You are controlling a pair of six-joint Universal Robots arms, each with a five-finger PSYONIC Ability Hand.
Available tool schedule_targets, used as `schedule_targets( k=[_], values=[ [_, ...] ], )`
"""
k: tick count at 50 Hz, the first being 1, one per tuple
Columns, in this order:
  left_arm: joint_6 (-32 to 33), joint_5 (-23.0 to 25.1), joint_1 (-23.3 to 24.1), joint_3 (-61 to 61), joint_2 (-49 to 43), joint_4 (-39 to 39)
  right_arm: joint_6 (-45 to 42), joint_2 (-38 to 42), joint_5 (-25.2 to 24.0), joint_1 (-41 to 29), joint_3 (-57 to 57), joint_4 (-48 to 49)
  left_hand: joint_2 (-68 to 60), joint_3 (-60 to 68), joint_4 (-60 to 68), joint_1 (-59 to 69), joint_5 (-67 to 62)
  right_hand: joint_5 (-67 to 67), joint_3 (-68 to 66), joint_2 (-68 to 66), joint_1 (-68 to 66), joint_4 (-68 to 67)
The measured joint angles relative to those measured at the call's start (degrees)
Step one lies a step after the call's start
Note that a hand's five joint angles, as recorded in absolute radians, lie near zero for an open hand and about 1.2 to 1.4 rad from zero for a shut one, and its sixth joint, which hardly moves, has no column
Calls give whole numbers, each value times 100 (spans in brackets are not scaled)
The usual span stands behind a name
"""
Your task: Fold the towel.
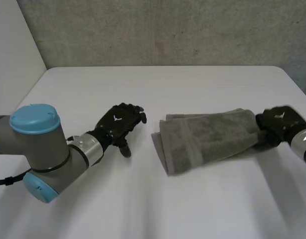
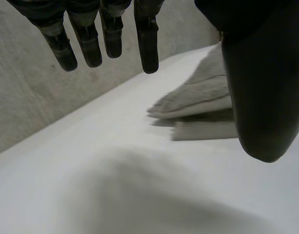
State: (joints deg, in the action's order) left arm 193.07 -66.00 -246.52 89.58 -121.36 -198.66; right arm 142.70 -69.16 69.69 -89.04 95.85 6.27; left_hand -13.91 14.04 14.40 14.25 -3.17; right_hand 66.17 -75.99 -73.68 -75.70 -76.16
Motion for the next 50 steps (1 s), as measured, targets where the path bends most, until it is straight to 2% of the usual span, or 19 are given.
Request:
schedule_targets(
  k=[5, 8, 13, 17, 20, 21, 23, 24, 26, 28, 35, 42, 46, 50],
  values=[
    [-164, -62, -12, -89, 212, -17, 94, -230, -44, -635, -448, -324, 0, 0, 0, 0, 0, 51, -21, -80, -42, 0],
    [-396, -85, -10, -207, 359, -40, 196, -179, -59, -1349, -716, -481, 0, 0, 0, 0, 0, 52, -30, -85, -51, 0],
    [-934, -231, 5, -492, 528, -66, 274, 258, -64, -2734, -1036, -566, 0, 0, 0, 0, 0, 52, -34, -135, -69, 0],
    [-1268, -394, 29, -704, 546, -71, 268, 722, -35, -3452, -1195, -550, 0, 0, 0, 0, 0, 52, -34, -135, -72, 0],
    [-1379, -462, 51, -801, 511, -70, 262, 1036, 18, -3701, -1279, -542, 0, 0, 0, 0, 0, -1, 13, -87, -19, 48],
    [-1392, -471, 54, -817, 503, -70, 263, 1084, 28, -3726, -1289, -540, 0, 0, 0, 0, 0, -409, 401, 302, 482, 446],
    [-1421, -491, 68, -859, 449, -69, 281, 1211, 72, -3771, -1301, -539, 0, 0, 0, 0, 0, -2393, 2433, 2353, 2436, 2463],
    [-1424, -494, 71, -868, 429, -69, 290, 1230, 84, -3772, -1299, -538, 0, 0, 0, 0, 0, -3011, 2904, 2836, 2908, 2927],
    [-1426, -500, 84, -907, 338, -69, 352, 1233, 135, -3721, -1262, -541, 0, 0, 0, 0, 0, -5323, 5098, 5084, 5104, 5114],
    [-1426, -503, 96, -944, 255, -68, 426, 1175, 171, -3643, -1212, -545, 0, 0, 0, 0, 0, -6202, 5983, 5884, 5947, 5985],
    [-1470, -518, 252, -1234, -116, -33, 1227, 415, 244, -3075, -841, -543, 0, 0, 0, 0, 0, -6283, 6229, 6017, 6236, 6175],
    [-1871, -529, 625, -1532, -363, 96, 2283, -314, 208, -2364, -608, -534, 0, 0, 0, 0, 0, -6283, 6230, 6017, 6236, 6175],
    [-2275, -537, 883, -1574, -482, 226, 2574, -333, 185, -2093, -667, -525, 0, 0, 0, 0, 0, -6283, 6230, 6017, 6236, 6175],
    [-2574, -619, 1140, -1572, -670, 352, 2664, 63, 172, -1980, -883, -524, 0, 0, 0, 0, 0, -6283, 6231, 6017, 6236, 6175]
  ],
)
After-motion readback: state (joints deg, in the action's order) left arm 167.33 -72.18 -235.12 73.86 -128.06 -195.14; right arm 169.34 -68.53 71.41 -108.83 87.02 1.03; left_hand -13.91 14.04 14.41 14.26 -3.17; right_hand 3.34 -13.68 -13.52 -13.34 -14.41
